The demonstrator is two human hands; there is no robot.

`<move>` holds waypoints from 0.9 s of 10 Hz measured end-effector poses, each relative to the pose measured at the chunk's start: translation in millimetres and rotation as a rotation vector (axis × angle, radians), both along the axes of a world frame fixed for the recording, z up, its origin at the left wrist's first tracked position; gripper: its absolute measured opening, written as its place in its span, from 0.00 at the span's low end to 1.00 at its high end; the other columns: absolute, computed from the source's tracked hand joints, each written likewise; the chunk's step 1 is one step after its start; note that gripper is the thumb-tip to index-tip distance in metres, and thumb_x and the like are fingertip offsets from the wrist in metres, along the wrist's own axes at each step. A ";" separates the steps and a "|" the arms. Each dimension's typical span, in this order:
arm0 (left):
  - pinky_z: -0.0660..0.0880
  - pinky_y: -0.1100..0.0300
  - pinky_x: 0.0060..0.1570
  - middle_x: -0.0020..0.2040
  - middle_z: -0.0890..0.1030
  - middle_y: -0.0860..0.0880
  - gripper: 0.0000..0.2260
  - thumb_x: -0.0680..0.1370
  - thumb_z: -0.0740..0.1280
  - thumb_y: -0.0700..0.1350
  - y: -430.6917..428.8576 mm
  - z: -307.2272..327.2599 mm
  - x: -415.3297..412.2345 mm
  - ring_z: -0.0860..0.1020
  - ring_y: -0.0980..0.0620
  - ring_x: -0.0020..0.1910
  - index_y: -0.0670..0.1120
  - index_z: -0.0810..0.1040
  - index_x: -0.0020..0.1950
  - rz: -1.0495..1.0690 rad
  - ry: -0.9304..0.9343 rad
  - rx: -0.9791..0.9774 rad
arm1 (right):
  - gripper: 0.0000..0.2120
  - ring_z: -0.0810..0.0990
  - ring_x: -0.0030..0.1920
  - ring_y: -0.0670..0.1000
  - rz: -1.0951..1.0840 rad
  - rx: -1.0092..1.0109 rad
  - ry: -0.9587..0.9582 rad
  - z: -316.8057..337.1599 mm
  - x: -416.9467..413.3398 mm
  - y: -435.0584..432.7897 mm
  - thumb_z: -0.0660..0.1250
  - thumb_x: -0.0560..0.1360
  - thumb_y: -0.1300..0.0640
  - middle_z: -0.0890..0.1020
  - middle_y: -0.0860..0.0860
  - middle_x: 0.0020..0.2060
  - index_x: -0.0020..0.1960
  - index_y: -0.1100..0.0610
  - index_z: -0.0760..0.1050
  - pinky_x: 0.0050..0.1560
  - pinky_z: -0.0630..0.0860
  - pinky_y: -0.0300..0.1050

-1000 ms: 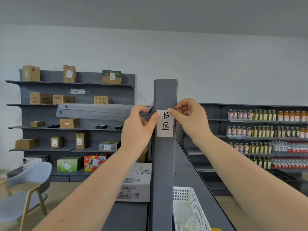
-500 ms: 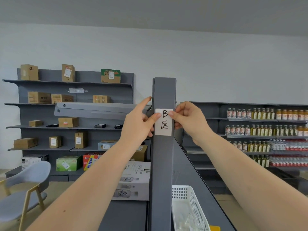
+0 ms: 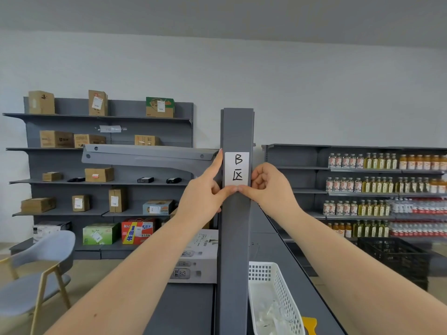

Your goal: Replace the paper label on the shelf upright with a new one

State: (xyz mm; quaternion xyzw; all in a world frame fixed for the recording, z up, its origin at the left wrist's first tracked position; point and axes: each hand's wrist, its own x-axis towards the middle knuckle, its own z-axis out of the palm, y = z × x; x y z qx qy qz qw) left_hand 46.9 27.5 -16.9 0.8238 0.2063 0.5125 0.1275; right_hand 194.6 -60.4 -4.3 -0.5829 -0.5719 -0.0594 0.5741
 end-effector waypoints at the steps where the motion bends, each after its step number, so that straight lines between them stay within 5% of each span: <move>1: 0.77 0.68 0.30 0.29 0.81 0.48 0.39 0.75 0.70 0.52 0.8 1.4 1.2 0.80 0.53 0.24 0.64 0.45 0.74 0.006 -0.007 -0.019 | 0.15 0.70 0.31 0.47 0.010 0.005 0.017 -0.7 -1.9 2.0 0.76 0.67 0.55 0.75 0.51 0.32 0.44 0.56 0.71 0.33 0.69 0.40; 3: 0.79 0.64 0.30 0.34 0.84 0.46 0.37 0.78 0.67 0.44 3.3 8.7 -6.8 0.82 0.53 0.28 0.67 0.45 0.74 -0.154 0.078 -0.208 | 0.08 0.76 0.37 0.54 0.096 -0.066 0.031 1.7 9.9 -3.5 0.72 0.71 0.63 0.78 0.55 0.36 0.46 0.56 0.73 0.49 0.80 0.59; 6: 0.78 0.66 0.30 0.35 0.83 0.45 0.37 0.79 0.65 0.42 -3.4 6.4 -8.7 0.83 0.53 0.30 0.72 0.45 0.71 -0.149 0.091 -0.228 | 0.09 0.78 0.36 0.54 0.091 -0.071 0.107 0.5 2.2 -8.9 0.71 0.72 0.64 0.78 0.56 0.37 0.49 0.61 0.73 0.48 0.81 0.60; 7: 0.79 0.64 0.32 0.38 0.84 0.45 0.32 0.80 0.63 0.42 -7.3 -1.8 -11.2 0.83 0.54 0.32 0.70 0.52 0.72 -0.135 0.012 -0.268 | 0.08 0.80 0.39 0.56 0.132 -0.062 0.192 -9.5 3.7 -15.9 0.70 0.73 0.63 0.78 0.56 0.38 0.49 0.59 0.73 0.48 0.82 0.59; 8: 0.80 0.57 0.34 0.39 0.84 0.44 0.16 0.81 0.61 0.46 -19.6 -16.6 -24.3 0.81 0.50 0.33 0.58 0.69 0.68 -0.217 -0.158 -0.413 | 0.09 0.81 0.43 0.58 0.086 -0.061 0.188 -28.7 12.0 -30.5 0.72 0.72 0.59 0.81 0.56 0.42 0.49 0.53 0.74 0.52 0.80 0.58; 9: 0.76 0.57 0.31 0.36 0.83 0.45 0.14 0.82 0.58 0.50 -27.2 -24.6 -34.2 0.80 0.48 0.31 0.44 0.80 0.53 -0.354 -0.311 -0.633 | 0.09 0.81 0.46 0.59 0.066 -0.009 0.235 -45.7 22.2 -48.7 0.72 0.71 0.60 0.82 0.56 0.42 0.47 0.51 0.75 0.54 0.79 0.59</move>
